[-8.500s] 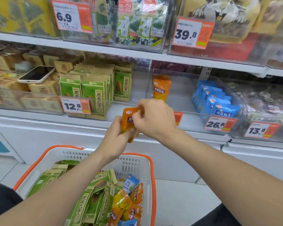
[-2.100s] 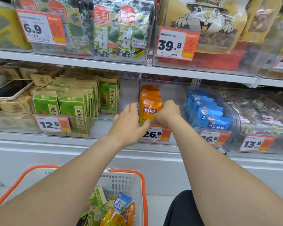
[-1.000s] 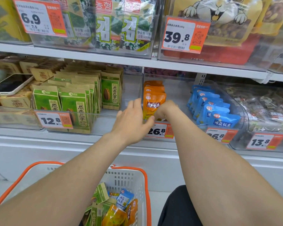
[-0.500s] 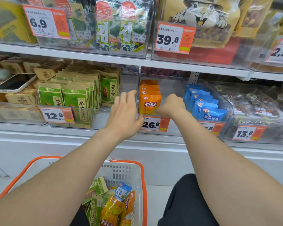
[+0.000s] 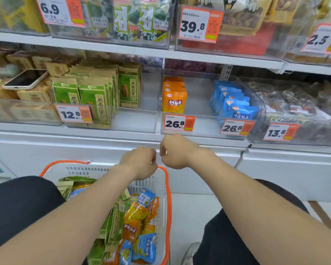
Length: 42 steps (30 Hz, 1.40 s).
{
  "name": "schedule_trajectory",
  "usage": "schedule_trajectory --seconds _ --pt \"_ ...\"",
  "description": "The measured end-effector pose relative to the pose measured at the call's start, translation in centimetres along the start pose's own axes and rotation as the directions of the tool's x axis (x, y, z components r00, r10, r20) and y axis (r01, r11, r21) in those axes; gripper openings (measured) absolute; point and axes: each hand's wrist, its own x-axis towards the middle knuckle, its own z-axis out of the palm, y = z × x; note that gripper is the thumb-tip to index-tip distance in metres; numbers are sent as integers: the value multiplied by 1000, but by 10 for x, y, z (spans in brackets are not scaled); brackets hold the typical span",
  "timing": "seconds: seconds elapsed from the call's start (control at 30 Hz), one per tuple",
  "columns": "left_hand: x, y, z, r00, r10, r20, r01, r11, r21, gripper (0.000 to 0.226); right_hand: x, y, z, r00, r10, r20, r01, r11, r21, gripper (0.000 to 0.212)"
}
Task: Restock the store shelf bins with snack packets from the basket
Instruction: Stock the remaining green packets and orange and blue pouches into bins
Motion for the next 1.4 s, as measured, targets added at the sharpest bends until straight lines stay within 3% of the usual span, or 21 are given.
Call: schedule_trajectory --seconds 0.13,0.23,0.33,0.67,0.8,1.0,1.13,1.23,1.33,1.4 --pt "-5 -11 49 971 -34 237 13 996 88 22 -21 -6 44 965 -68 254 118 975 -187 25" --pt "-8 -24 81 935 -45 352 -9 989 150 22 -30 -5 81 932 -82 352 205 922 -328 17" --pt "-9 -30 102 907 -34 419 -46 983 178 29 -36 -5 113 896 -89 436 280 873 -399 37" --pt "-14 -34 155 793 -44 608 -252 884 393 45 -18 -9 136 879 -176 444 375 829 -414 47" --pt "-14 -41 165 815 1 580 -265 890 371 55 -5 -14 131 865 -179 468 385 835 -392 37" --pt "-10 -48 167 807 55 588 -335 862 380 23 6 -18 126 848 -168 503 397 830 -391 38" --pt "-10 -51 160 814 46 579 -189 964 189 19 7 -22 122 841 -126 526 367 848 -383 34" --pt "-9 -53 149 868 37 496 -20 999 -39 18 3 -22 108 849 -118 515 335 874 -352 27" --pt "-7 -50 130 932 5 361 114 945 -307 43 4 -19 92 903 -105 416 241 926 -289 44" --pt "-6 -46 115 964 -25 264 147 879 -454 54 4 -15 79 940 -68 333 164 950 -267 36"
